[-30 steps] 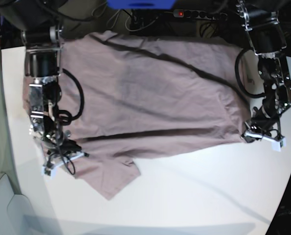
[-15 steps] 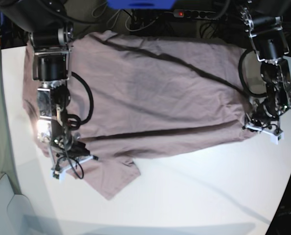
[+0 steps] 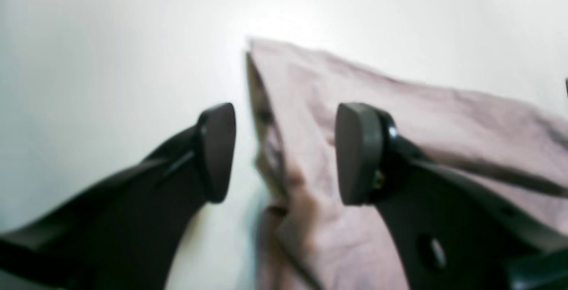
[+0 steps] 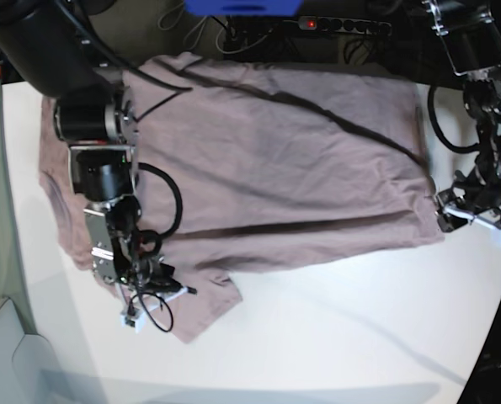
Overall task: Layout the t-shirt on the table in an organized manner, then fold the t-shirt properly
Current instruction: 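Release and regrasp the shirt sides with both grippers, pulling outward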
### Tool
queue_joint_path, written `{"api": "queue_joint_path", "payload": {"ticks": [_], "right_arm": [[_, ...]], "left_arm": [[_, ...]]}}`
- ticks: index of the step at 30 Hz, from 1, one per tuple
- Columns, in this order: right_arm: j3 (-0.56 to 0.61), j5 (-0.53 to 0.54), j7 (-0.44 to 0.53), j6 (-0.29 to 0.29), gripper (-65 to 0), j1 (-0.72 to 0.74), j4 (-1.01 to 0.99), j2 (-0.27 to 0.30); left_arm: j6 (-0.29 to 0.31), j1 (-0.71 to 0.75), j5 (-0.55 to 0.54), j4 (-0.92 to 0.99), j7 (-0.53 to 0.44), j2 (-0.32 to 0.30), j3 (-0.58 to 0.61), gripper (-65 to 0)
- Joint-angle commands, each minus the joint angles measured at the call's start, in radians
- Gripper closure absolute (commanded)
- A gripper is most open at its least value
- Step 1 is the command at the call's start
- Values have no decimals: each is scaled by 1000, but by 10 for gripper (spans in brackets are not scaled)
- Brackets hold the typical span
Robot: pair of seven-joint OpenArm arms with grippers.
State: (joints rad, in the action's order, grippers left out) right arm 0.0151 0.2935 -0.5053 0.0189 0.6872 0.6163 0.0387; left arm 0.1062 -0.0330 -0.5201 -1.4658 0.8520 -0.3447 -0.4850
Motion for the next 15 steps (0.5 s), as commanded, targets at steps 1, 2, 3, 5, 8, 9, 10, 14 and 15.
{"api": "queue_joint_path", "payload": {"ticks": [1,2,3,5,8,9,10,14,15], "right_arm": [[0,5,38,-12,0,47,-37,10],[0,5,72,-12,0,61,-82,11],[0,5,106,-12,0,75,-132,13],[0,5,178,-12,0,85,-195,39],[0,3,296,-6,0,85,-230,76],[0,3,327,-6,0,85,-235,89],[0,3,357,-6,0,85,-237,111],[-4,3,431,62,0,87,-235,178],[-5,3,442,88,0,87,-232,194]], "left_arm": [[2,-11,-8,-36,17,-11,-4,-348],[2,-6,-10,-49,34,-6,-5,-348],[2,5,-21,-63,46,3,-5,-348],[2,34,-54,-100,57,8,-5,-348],[2,77,-127,-137,62,11,4,-348],[2,89,-153,-143,62,11,6,-348],[2,101,-182,-146,62,12,6,-348],[2,129,-225,-144,65,48,7,-348],[2,137,-228,-144,65,54,7,-348]]}}
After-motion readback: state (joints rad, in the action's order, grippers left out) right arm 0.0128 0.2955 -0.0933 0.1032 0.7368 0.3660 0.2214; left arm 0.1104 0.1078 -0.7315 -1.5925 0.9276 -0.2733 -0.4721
